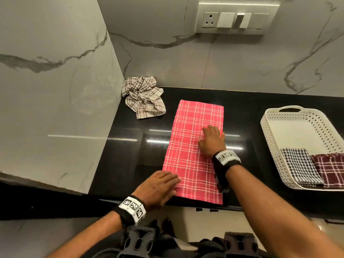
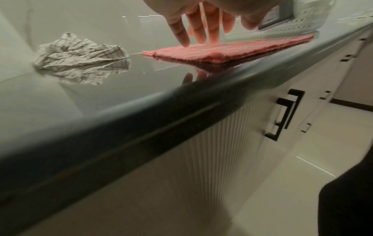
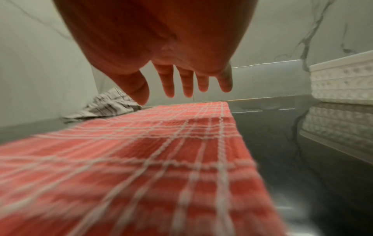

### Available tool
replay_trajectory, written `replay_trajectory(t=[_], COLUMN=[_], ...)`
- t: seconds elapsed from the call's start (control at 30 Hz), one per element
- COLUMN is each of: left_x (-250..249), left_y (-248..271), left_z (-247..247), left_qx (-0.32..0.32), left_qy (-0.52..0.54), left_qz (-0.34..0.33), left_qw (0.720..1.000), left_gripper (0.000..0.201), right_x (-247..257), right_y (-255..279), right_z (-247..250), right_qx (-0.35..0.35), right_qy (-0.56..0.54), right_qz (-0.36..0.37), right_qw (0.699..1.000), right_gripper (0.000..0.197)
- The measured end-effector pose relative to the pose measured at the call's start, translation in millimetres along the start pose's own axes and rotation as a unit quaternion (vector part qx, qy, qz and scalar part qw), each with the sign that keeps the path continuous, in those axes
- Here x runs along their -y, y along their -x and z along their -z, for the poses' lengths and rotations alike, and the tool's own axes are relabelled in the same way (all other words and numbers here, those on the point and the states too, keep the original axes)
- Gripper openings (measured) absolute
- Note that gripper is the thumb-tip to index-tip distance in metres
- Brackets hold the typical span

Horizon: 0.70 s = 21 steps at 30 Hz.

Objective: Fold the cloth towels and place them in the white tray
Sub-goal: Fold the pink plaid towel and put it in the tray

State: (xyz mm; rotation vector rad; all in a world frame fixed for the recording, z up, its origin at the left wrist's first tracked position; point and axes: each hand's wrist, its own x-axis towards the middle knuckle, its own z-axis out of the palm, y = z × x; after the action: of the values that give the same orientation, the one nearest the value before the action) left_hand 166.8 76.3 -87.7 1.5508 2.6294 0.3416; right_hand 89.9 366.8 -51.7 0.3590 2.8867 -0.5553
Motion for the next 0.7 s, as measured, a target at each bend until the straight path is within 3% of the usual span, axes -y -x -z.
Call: replay_trajectory(t=[0.1, 0.2, 0.3, 0.37, 0.43, 0.6, 0.7], left_x=[8.0, -2.7, -24.1, -32.9, -47.3, -69.1, -78.7], left_y=[17.7, 35.8, 41.9, 40.3, 37.1, 30.8, 33.0], left_z=[-2.3, -5.9, -8.2, -10.1, -9.0, -5.4, -3.9], left_qx=[0.006, 0.018, 0.015, 0.014, 0.012, -0.011, -0.024], left_qy=[0.007, 0.006, -0.005, 0.006, 0.015, -0.02, 0.001], left_qz=[0.068, 0.092, 0.113, 0.129, 0.143, 0.123, 0.168], left_qw=[0.998, 0.996, 0.993, 0.992, 0.989, 0.992, 0.985], left_gripper=[0.05, 0.057, 0.063, 0.06, 0.051, 0.024, 0.019], right_x=[-11.0, -29.6, -61.9, -79.3, -87.8, -90.6, -100.2], right_y=[74.9, 154.3, 216.5, 230.6, 232.1, 226.9, 234.1], right_z=[-9.0, -29.6, -52.0, -62.1, -62.9, -56.0, -53.7], right_qx=[-0.016, -0.01, 0.022, 0.031, 0.017, -0.017, -0.036], right_qy=[-0.006, 0.007, 0.047, 0.074, 0.092, 0.108, 0.071], right_qz=[0.02, 0.059, 0.106, 0.128, 0.139, 0.166, 0.164], right_qw=[1.0, 0.998, 0.993, 0.988, 0.986, 0.98, 0.983], right_gripper=[0.043, 0.033, 0.048, 0.062, 0.062, 0.041, 0.026])
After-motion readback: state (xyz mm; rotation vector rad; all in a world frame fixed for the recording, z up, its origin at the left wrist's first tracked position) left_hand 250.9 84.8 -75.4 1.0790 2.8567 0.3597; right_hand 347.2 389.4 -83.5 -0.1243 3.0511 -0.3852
